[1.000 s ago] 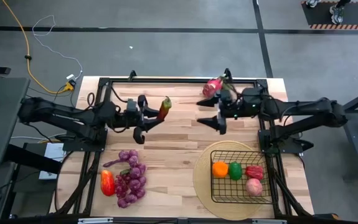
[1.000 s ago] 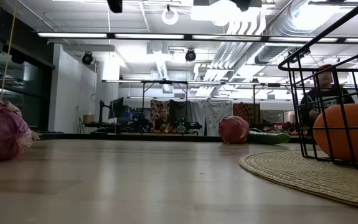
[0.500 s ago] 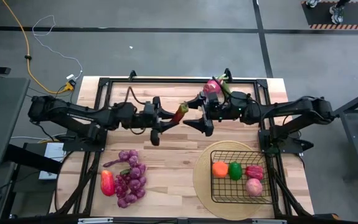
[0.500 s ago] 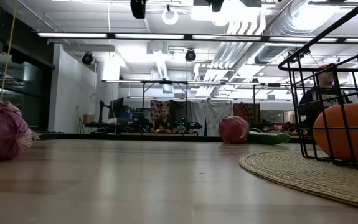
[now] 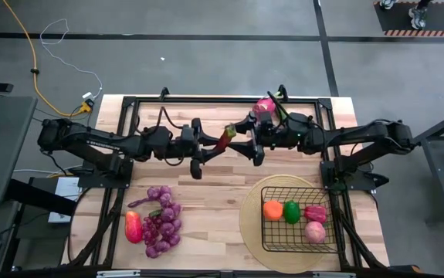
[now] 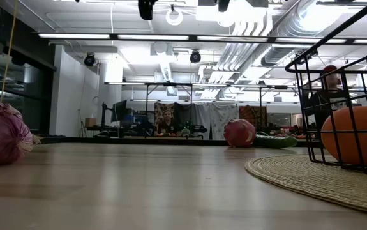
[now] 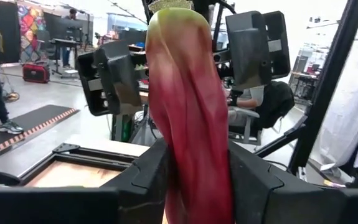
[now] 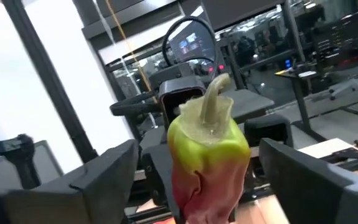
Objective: Build produce basket
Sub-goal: Put the chili pepper into the wire basket, then put the cucumber into the wire basket
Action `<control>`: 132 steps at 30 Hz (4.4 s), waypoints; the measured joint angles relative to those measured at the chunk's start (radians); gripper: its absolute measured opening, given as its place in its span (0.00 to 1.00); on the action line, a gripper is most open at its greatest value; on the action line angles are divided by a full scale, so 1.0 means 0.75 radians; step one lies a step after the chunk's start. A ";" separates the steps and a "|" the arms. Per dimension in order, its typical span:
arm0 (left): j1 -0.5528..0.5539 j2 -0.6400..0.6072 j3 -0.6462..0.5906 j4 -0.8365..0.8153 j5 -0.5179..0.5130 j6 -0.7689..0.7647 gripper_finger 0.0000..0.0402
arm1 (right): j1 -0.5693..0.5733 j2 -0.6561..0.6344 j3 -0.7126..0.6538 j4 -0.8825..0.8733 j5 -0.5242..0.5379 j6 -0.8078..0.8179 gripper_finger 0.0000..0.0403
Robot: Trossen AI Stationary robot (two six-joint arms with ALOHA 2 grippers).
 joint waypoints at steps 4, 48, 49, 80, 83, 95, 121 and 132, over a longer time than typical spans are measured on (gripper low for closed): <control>0.000 0.000 0.000 -0.001 -0.011 0.000 0.33 | 0.000 0.000 0.000 -0.001 0.007 0.005 0.65; 0.087 -0.592 -0.001 -0.609 0.097 -0.200 0.64 | 0.076 -0.498 0.134 -1.355 -0.367 0.228 0.26; 0.087 -0.592 -0.001 -0.609 0.096 -0.200 0.64 | 0.129 -0.498 0.137 -1.412 -0.373 0.269 0.26; 0.087 -0.591 -0.001 -0.599 0.086 -0.265 0.64 | 0.930 -0.040 -0.149 -1.479 -0.119 0.726 0.34; 0.087 -0.591 -0.001 -0.601 0.078 -0.266 0.64 | 0.931 -0.049 -0.149 -1.473 -0.107 0.738 0.38; 0.087 -0.591 -0.001 -0.605 0.058 -0.245 0.64 | 0.886 -0.053 -0.069 -1.548 -0.190 0.656 0.62; 0.085 -0.791 -0.001 -0.893 0.099 -0.191 0.64 | 0.329 -0.301 -0.149 -0.884 0.600 0.385 0.63; 0.140 -0.730 -0.090 -0.663 0.074 -0.210 0.64 | 0.181 -0.333 -0.292 -0.394 0.653 0.260 0.62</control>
